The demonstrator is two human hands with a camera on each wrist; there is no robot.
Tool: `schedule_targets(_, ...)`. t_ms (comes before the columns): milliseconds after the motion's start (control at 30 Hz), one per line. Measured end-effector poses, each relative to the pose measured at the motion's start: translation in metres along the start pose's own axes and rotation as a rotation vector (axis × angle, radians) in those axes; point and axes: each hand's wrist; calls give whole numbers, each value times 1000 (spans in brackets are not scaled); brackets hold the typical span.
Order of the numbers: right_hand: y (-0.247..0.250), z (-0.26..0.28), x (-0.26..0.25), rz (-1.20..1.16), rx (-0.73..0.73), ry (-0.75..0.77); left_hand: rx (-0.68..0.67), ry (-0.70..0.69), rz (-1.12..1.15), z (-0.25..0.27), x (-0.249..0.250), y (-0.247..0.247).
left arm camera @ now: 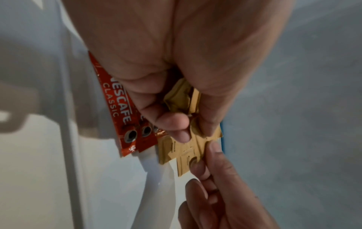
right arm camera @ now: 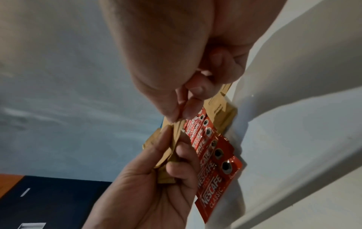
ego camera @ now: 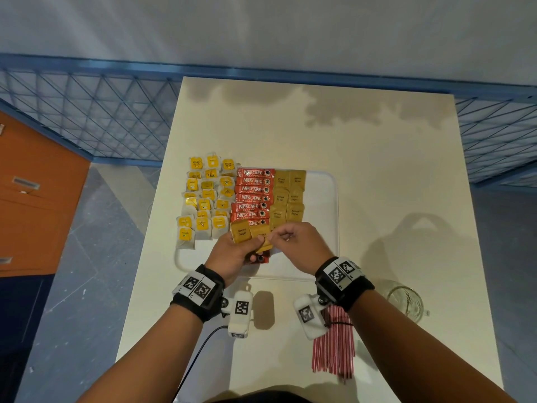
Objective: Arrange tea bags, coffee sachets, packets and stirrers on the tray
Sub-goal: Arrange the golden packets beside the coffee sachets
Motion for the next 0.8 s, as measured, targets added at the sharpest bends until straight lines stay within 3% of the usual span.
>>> schedule_targets(400, 33, -3, 2, 168, 217, -37, -60, 65, 159, 6, 8, -9)
schedule_targets(567, 39, -9, 17, 247, 231, -118, -48, 119, 223, 7, 11, -9)
schedule_targets(800, 32, -9, 27, 257, 257, -189, -84, 94, 159, 5, 10, -10)
Point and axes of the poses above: each hand's wrist, its own z-axis away from the middle knuckle, its own y-axis out of the back of the hand, x = y × z, and after that the axes turned 7 degrees about -z, right-handed
